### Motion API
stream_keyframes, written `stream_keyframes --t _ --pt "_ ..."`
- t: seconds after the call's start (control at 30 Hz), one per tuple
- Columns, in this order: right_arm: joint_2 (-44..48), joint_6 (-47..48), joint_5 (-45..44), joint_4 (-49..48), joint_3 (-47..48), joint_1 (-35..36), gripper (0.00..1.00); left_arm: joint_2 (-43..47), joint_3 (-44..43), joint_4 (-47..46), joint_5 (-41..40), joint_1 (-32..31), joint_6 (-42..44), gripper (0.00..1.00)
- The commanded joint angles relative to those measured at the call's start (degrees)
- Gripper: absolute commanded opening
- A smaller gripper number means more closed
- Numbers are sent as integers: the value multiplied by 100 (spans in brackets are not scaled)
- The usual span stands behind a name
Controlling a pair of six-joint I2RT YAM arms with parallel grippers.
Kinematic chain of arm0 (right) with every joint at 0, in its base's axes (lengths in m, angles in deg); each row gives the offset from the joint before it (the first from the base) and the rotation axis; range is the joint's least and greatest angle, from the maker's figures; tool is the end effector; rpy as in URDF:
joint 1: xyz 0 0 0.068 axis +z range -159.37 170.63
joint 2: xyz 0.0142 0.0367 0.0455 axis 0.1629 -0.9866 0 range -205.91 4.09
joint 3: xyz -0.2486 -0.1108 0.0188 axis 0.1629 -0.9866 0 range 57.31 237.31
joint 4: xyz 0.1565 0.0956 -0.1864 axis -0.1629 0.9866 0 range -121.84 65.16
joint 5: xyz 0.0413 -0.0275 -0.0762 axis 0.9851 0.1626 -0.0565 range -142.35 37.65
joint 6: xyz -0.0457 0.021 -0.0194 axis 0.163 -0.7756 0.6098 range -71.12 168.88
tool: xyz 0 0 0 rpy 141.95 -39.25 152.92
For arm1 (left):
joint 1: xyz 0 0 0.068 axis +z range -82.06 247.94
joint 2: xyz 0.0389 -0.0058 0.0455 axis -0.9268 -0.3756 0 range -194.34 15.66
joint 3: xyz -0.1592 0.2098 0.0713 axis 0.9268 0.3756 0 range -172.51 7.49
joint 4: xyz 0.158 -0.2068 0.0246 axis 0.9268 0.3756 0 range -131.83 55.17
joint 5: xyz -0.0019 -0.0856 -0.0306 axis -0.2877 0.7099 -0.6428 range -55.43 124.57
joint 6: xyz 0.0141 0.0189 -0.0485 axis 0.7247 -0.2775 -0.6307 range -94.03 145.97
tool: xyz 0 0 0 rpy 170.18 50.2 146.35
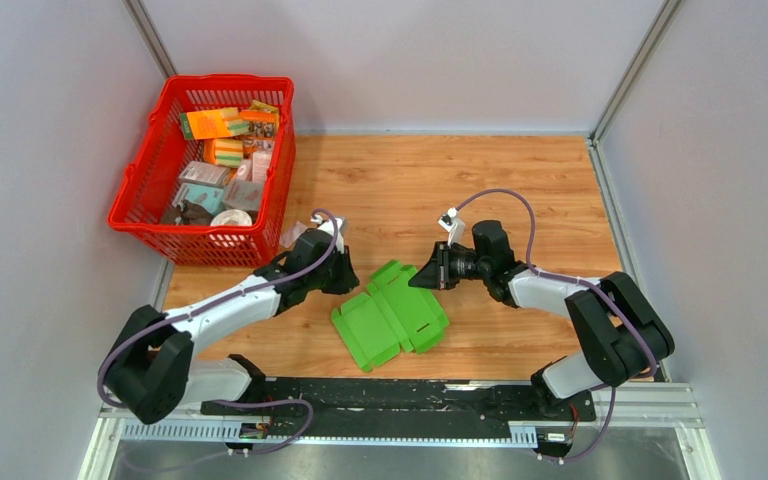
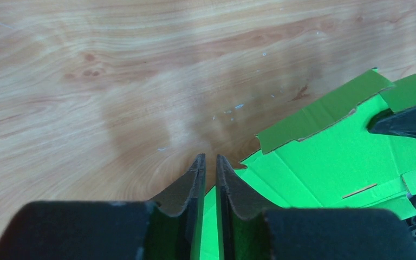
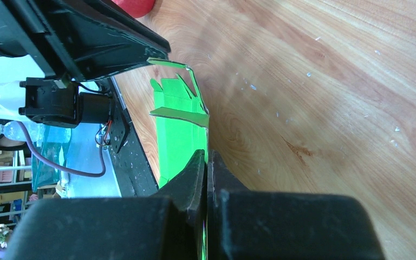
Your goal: Fold the paper box
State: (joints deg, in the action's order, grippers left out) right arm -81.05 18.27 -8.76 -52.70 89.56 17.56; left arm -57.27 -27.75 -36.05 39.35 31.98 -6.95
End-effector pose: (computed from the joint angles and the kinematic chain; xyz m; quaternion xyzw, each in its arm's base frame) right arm 0.2366 0.1478 0.1644 -0.1538 0.8176 0.5013 0.2380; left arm 0.2026 -0.1507 0.1884 0.0408 0.9171 -0.2548 0.3038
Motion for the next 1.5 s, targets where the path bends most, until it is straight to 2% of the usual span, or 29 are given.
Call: stream_keyframes --t 0.0,0.03,0.33,0.47,0.6,0.8,0.9,1.0,1.03,1.17,1.3,1.47 --pt "-2 38 44 -225 53 -4 0 -301 -220 -560 524 -16 -144 13" --pt "15 46 35 -208 53 4 0 -292 -107 -839 568 -24 -170 12" --pt "-46 29 35 -208 62 -5 0 209 342 -1289 507 -306 -319 9" --pt "-46 55 -26 -199 62 -4 0 7 501 -1781 778 -367 -810 6" --pt "-178 -6 44 -173 132 -4 0 -125 554 -1861 490 -762 -838 6" --pt "-125 160 -131 20 150 4 0 -696 774 -2407 446 -815 -962 6" --pt "-160 336 -316 327 246 39 0 -566 712 -2248 393 -816 -707 8" --pt "-73 398 -386 381 247 57 0 -83 537 -1871 410 -833 -347 20" --pt "-73 407 -395 381 238 66 0 40 345 -1583 462 -833 -250 28" --pt "-213 381 -282 434 326 66 0 463 -359 -659 446 -842 513 39" --pt "-117 354 -237 390 291 101 0 245 -1097 -34 524 -868 1138 46" --pt "-187 363 -150 407 343 110 0 -476 -2125 651 629 -991 1815 47"
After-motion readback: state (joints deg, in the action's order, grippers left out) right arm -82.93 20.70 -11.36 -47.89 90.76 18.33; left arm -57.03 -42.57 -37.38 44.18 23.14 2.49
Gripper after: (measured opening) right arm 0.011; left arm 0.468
